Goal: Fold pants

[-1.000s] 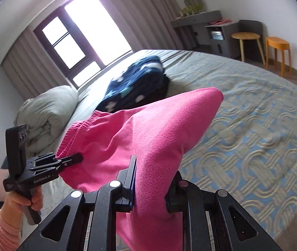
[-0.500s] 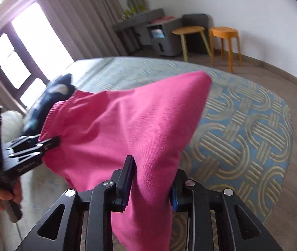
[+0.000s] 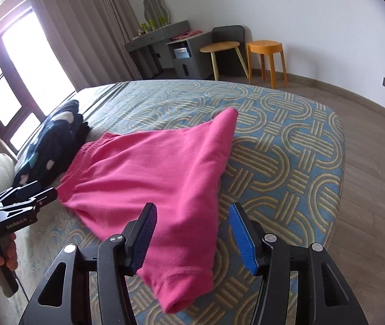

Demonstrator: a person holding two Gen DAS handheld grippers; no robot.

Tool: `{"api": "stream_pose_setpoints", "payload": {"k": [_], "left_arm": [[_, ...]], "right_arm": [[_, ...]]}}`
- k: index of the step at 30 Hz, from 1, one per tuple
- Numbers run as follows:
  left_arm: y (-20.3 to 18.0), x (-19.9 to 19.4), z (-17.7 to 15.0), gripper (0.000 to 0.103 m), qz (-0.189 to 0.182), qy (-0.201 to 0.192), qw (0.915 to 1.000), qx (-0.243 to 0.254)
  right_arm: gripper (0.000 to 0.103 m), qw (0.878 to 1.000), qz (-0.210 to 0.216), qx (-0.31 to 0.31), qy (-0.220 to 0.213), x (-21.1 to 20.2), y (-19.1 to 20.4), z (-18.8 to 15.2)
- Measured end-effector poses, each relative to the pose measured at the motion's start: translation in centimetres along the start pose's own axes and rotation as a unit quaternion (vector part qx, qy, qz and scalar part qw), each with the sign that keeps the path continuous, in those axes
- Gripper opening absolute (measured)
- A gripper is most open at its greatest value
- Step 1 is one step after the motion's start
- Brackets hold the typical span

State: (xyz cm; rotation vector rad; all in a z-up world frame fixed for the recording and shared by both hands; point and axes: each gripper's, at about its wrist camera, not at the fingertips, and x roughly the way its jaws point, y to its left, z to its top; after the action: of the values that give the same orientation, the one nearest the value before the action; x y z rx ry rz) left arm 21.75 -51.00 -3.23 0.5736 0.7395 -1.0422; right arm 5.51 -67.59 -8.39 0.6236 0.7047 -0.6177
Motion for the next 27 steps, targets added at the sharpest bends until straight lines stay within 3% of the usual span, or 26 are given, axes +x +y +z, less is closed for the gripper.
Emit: {"api": "stream_pose_setpoints", "payload": {"k": [8,23,27], "left_arm": [[-2.6,-7.0,-1.8,0.074,-0.027,-0.042,0.9987,-0.006],[-4.7,-19.6,-10.0,0.082,-0.009,-0.096,0.9937,-0.058],[-5.1,-22.1,-11.2,0.082,-0.013,-0.102,0.9923,-0.069]], "right_arm": [[0.056,0.999,0.021,-0.031,-0.025,-5.1,3.9,-2.3],[0.057,0.993,0.019,-0.105,-0.051,-15.6,10.2,-6.9],[0.057,0.990,-0.003,-0.121,-0.072,-18.5,11.3,-7.8]]}}
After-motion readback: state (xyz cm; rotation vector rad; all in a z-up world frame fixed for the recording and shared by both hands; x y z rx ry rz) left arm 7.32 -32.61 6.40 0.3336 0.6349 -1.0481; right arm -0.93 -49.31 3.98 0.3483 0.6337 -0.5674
